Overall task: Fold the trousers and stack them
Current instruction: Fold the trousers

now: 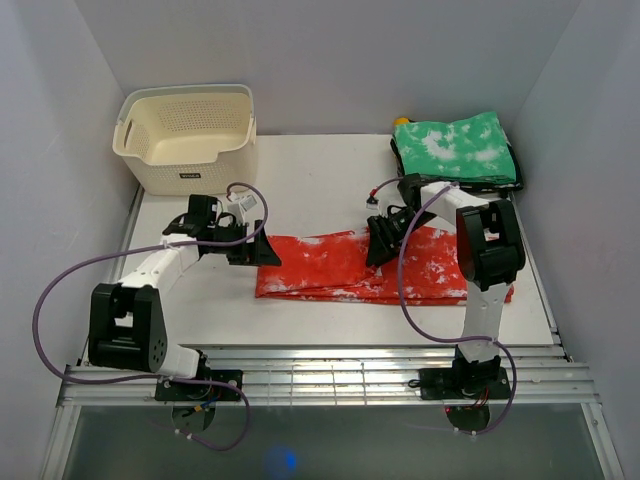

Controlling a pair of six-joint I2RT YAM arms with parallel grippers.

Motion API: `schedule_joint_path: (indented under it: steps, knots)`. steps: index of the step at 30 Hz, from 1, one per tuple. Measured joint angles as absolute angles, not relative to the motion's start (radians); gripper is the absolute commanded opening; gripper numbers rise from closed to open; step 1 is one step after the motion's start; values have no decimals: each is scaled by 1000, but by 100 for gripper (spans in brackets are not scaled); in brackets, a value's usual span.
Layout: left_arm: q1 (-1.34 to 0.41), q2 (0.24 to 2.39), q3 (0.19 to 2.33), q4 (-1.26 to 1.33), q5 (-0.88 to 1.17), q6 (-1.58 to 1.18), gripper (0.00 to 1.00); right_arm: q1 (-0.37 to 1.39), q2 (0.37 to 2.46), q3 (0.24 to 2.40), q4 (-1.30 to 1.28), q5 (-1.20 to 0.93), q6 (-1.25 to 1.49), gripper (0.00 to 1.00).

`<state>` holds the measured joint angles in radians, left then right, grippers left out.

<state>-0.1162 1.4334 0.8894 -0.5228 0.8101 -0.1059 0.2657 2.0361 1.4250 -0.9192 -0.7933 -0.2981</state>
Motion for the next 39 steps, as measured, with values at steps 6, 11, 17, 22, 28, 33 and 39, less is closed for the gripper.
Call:
schedule_joint_path:
  steps: [6,11,17,22,28,33,39]
  knots:
    - [-117,1324,851,-568,745,94,91,275,2038,1396,-913,-769,-268,59]
    - [-117,1250,851,-591,677,340,84,275,1982,1370,-907,-738,-257,63]
    - [-120,1203,851,-597,634,571,83,275,1891,1325,-882,-675,-213,79]
    - [-121,1224,858,-593,595,638,85,275,1909,1318,-852,-661,-174,81]
    - [-121,1231,878,-572,563,639,86,272,2013,1320,-836,-721,-146,66]
    - [-121,1236,879,-563,546,627,86,273,2022,1320,-833,-762,-140,43]
    - [-121,1261,879,-545,531,589,85,277,2022,1320,-830,-793,-139,21]
